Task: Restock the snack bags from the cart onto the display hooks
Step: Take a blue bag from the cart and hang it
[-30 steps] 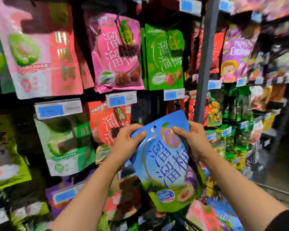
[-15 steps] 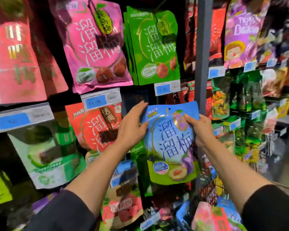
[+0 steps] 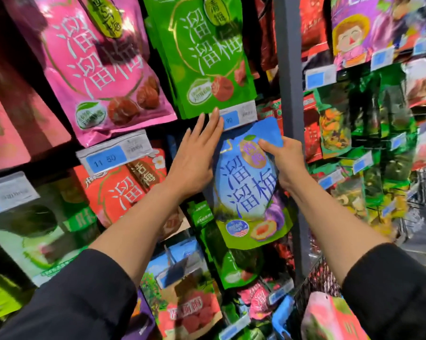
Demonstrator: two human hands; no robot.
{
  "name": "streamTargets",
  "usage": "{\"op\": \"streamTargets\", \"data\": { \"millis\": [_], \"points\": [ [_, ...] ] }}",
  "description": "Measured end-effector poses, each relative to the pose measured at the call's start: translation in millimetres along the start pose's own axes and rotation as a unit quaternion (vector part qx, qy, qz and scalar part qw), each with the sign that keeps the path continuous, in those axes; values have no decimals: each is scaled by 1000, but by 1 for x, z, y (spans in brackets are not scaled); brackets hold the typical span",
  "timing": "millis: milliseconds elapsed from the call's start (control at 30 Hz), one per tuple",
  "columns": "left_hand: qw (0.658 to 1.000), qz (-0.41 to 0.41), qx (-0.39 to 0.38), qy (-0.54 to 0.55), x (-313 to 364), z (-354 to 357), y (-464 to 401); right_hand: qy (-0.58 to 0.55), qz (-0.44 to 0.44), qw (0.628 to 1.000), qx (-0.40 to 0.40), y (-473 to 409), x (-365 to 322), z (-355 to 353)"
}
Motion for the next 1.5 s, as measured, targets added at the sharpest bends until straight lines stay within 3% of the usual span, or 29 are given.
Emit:
{"op": "streamTargets", "data": {
  "millis": [267, 567, 1133, 1500],
  "points": [
    [1000, 8, 20, -2, 2, -6, 0, -31, -26, 999, -14, 2, -7, 2],
    [1000, 2, 10, -17, 1, -1, 5, -60, -14, 997, 52, -3, -2, 13],
    [999, -14, 11, -35, 1, 2, 8, 48, -46, 996, 57, -7, -2, 12],
    [997, -26, 3, -68, 2, 2, 9, 76, -58, 990, 103, -20, 20, 10]
  ]
}}
Point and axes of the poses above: each hand's wrist, its own y-axis away from the middle knuckle, its own z-axis out of the palm, x = y × z, the point moved 7 cm from there along -y, towards the middle knuckle, and after that the axes turned 8 degrees about -y, right-handed, at the moved point
